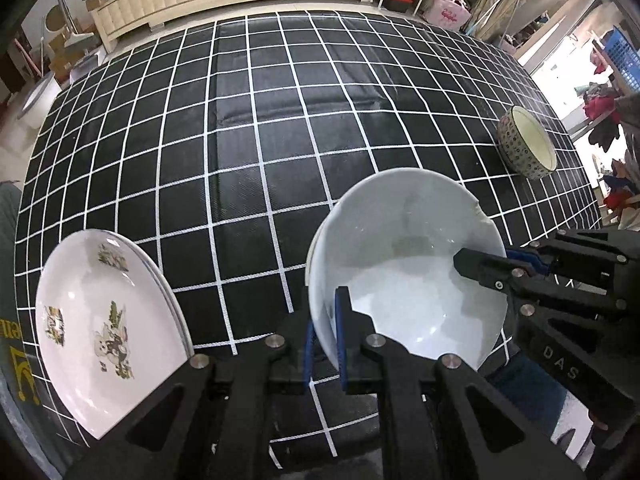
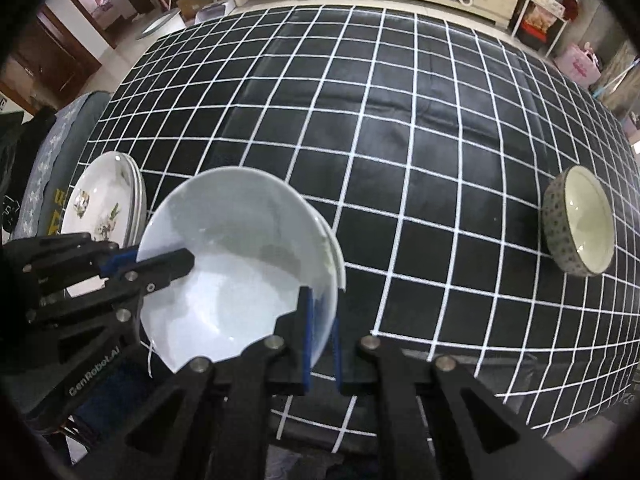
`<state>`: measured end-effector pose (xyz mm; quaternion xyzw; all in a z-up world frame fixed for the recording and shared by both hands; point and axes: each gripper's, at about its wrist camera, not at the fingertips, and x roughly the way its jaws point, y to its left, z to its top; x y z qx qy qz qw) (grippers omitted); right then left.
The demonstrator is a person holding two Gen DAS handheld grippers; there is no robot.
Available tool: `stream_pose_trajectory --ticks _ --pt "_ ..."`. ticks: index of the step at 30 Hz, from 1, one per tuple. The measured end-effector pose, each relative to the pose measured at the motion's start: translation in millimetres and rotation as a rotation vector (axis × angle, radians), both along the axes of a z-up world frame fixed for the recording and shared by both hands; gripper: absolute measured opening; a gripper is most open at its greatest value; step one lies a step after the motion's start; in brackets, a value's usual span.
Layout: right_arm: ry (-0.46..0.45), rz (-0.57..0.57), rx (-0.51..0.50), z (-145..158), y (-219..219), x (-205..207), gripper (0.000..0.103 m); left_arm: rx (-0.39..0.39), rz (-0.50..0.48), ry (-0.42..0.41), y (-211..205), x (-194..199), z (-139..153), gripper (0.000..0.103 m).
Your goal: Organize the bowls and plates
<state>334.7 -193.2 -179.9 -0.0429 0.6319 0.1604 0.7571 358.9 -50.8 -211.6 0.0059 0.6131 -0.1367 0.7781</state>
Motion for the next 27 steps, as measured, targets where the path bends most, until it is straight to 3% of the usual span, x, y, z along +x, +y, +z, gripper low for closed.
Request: stream_pose_trajectory --ticks 10,11,14,15,17,19,22,24,27 --pt "-0.033 0.02 -0.057 4.7 2.9 -2.8 0.017 0.036 0.0 -0.007 0.2 -5.2 -5.0 0.018" --pt "-0.035 0.021 -0.066 4.6 2.7 -3.0 0.025 0.048 -0.01 -0.017 -0.6 -6.4 -1.8 0.018" --pt "-0.066 0.009 -0.101 9.6 1.0 -5.5 0.074 0.074 -0.014 -0.05 0.1 -8.1 7.7 0.028" --pt "-0.09 0.001 -0.088 15.0 0.0 -7.2 0.078 0.076 -0.012 -0.064 1.3 -9.8 12.3 0.032" --pt "-0.103 -0.02 -0.058 22.1 -1.9 -9.5 0.079 0.073 -0.001 -0.099 4.2 -10.4 21.0 0.038" --pt "-0.104 -0.031 -0.043 28.9 -3.4 -11.0 0.079 0.057 0.007 -0.109 12.2 -9.4 27.7 0.056" --pt "-0.131 -0.033 -0.06 40.4 -9.5 -15.8 0.083 0.069 0.019 -0.164 15.3 -11.4 41.4 0.076" --pt "-0.155 -0.052 -0.053 49.3 -18.6 -21.2 0.087 0.062 0.012 -0.195 15.0 -14.3 49.7 0.085" --pt "-0.17 -0.087 -0.051 58.5 -34.3 -29.2 0.088 0.036 -0.002 -0.2 11.9 -13.0 58.7 0.088"
